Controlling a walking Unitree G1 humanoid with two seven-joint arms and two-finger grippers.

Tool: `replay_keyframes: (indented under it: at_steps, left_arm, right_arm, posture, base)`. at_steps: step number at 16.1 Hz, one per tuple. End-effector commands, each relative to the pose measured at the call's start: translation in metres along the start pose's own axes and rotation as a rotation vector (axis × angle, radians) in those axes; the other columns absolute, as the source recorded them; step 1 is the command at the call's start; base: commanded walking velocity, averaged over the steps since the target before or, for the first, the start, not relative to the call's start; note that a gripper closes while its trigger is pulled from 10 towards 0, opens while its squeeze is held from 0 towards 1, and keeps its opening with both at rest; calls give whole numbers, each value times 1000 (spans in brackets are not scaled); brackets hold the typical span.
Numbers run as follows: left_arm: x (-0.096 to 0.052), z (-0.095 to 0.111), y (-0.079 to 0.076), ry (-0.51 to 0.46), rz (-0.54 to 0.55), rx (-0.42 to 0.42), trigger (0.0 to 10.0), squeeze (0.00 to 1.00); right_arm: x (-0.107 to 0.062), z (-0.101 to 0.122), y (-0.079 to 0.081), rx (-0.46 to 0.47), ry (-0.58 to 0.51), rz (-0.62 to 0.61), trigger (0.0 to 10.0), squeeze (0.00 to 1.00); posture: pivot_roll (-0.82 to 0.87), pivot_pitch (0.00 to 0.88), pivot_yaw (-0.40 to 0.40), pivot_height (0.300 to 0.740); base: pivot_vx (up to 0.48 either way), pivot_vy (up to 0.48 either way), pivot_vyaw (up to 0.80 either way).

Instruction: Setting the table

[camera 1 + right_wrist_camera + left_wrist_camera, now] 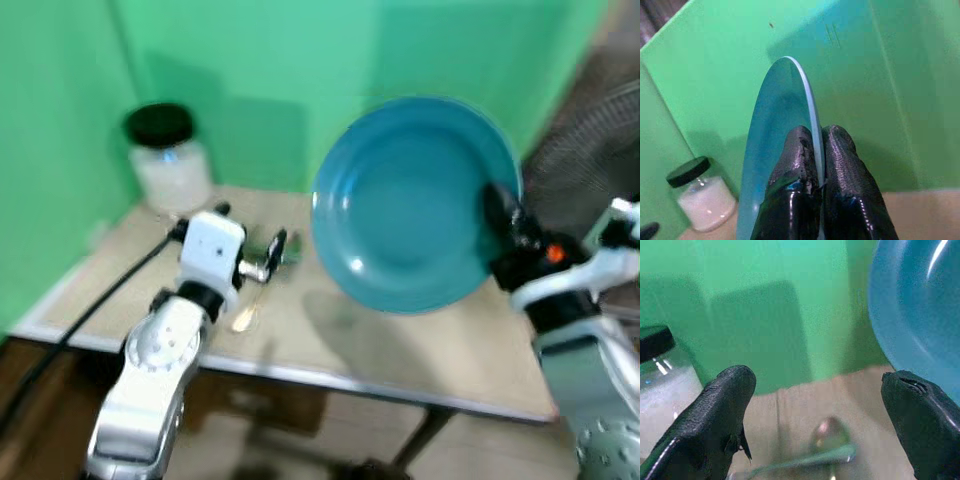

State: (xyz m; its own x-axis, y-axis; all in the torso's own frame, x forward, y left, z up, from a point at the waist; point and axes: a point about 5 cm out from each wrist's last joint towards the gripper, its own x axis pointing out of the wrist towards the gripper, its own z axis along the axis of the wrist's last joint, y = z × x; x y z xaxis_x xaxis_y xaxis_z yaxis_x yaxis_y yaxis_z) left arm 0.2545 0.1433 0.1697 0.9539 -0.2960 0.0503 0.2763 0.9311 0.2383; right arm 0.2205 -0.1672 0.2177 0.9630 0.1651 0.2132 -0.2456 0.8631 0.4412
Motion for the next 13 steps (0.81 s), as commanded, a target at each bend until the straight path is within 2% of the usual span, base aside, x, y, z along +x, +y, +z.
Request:
replay_keyframes:
  at_steps: [1,3,5,9,13]
  left_arm:
    - [-2,-1,-1,22,15,1,10000,0]
    - [-3,-1,0,23,18,0,10000,0]
    - [-3,-1,1,22,19,2,10000,0]
    - [-2,0,-1,21,-2,5,10000,0]
    - [4,6,0,0,-29,5,10000,0]
  right_arm:
    - [7,-1,4,-8,9,42,10000,0]
    - [8,-4,5,-13,28,61,10000,0]
    - [8,-7,7,-18,48,80,10000,0]
    - [6,-9,8,-16,56,80,10000,0]
    - [4,-2,6,-17,-1,45,10000,0]
  posture:
    - [79,0,-66,740]
    - [88,0,-72,740]
    - [86,0,-70,740]
    - [79,0,-60,740]
    - [61,0,-39,740]
  base:
    - [0,0,-781]
    - [0,0,-625]
    - [0,0,0]
    - [0,0,-780]
    - [0,0,-775]
